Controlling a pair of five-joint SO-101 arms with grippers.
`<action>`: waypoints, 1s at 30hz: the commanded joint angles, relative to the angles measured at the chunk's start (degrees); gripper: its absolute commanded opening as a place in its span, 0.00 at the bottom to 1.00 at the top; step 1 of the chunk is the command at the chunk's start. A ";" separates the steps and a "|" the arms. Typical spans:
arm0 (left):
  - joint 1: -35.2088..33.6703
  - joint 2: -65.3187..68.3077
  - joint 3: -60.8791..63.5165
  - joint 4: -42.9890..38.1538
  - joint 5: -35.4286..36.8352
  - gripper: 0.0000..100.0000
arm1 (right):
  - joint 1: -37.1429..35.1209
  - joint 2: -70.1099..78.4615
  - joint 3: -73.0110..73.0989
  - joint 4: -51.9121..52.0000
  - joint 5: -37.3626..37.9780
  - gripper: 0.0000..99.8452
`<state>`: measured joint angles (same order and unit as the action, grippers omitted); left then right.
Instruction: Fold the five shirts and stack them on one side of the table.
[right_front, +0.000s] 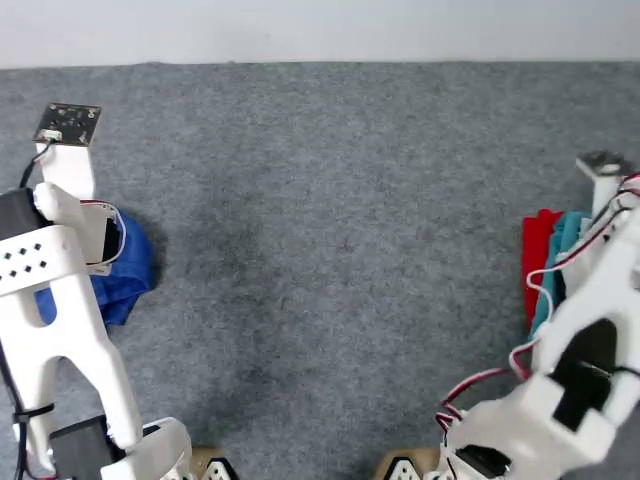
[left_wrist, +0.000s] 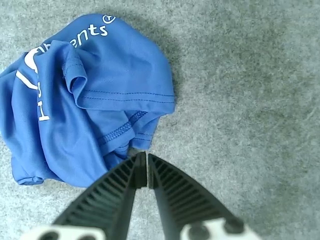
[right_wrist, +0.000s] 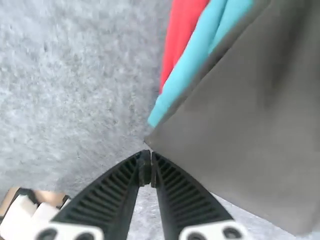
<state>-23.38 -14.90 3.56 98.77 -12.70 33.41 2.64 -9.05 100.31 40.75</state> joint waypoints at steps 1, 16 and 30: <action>-2.81 -2.29 -0.57 -0.53 -0.62 0.02 | -0.57 -9.01 0.79 2.33 -0.62 0.01; -15.12 10.20 1.98 -3.60 -21.10 0.22 | -0.57 -17.98 14.77 2.33 -0.53 0.01; -7.47 35.25 1.89 -21.98 -15.38 0.20 | -0.31 -18.07 15.21 2.59 -0.53 0.01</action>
<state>-33.41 18.95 5.85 80.04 -31.78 33.23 -13.10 6.51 100.48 40.75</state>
